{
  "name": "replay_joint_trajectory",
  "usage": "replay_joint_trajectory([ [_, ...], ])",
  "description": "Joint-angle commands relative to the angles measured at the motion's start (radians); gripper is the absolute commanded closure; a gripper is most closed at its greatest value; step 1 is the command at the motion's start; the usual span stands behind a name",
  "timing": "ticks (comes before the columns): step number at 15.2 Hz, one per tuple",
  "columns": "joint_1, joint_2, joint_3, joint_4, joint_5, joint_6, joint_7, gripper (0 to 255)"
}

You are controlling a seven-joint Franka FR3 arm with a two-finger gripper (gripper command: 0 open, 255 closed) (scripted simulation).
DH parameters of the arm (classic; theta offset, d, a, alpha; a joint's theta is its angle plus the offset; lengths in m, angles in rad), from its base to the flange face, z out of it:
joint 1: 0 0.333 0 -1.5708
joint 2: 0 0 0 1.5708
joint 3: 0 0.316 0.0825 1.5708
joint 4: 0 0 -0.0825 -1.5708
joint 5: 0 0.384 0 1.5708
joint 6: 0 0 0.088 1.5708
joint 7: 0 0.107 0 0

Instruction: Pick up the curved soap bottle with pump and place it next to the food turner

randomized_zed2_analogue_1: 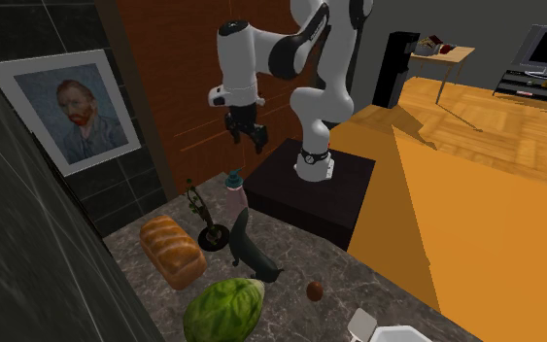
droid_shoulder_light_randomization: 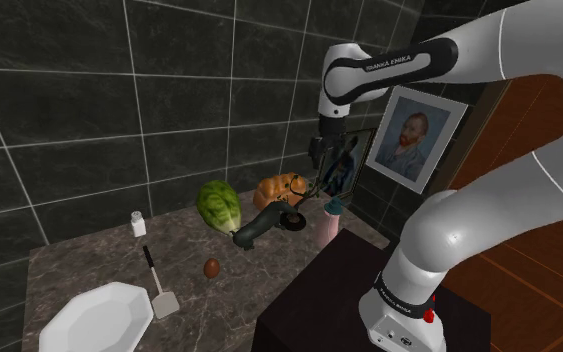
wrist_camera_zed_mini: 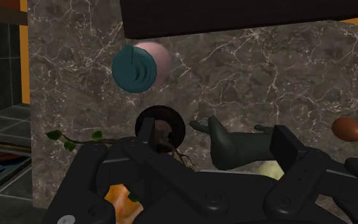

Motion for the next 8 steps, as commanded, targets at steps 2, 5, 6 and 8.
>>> replay_joint_trajectory([
  [2, -0.020, 0.073, -0.042, -0.021, -0.011, 0.076, -0.026, 0],
  [5, -0.037, 0.164, -0.082, -0.030, -0.014, 0.156, -0.054, 0],
  [6, -0.042, 0.197, -0.095, -0.031, -0.013, 0.183, -0.064, 0],
  [8, -0.051, 0.266, -0.121, -0.028, -0.007, 0.235, -0.085, 0],
])
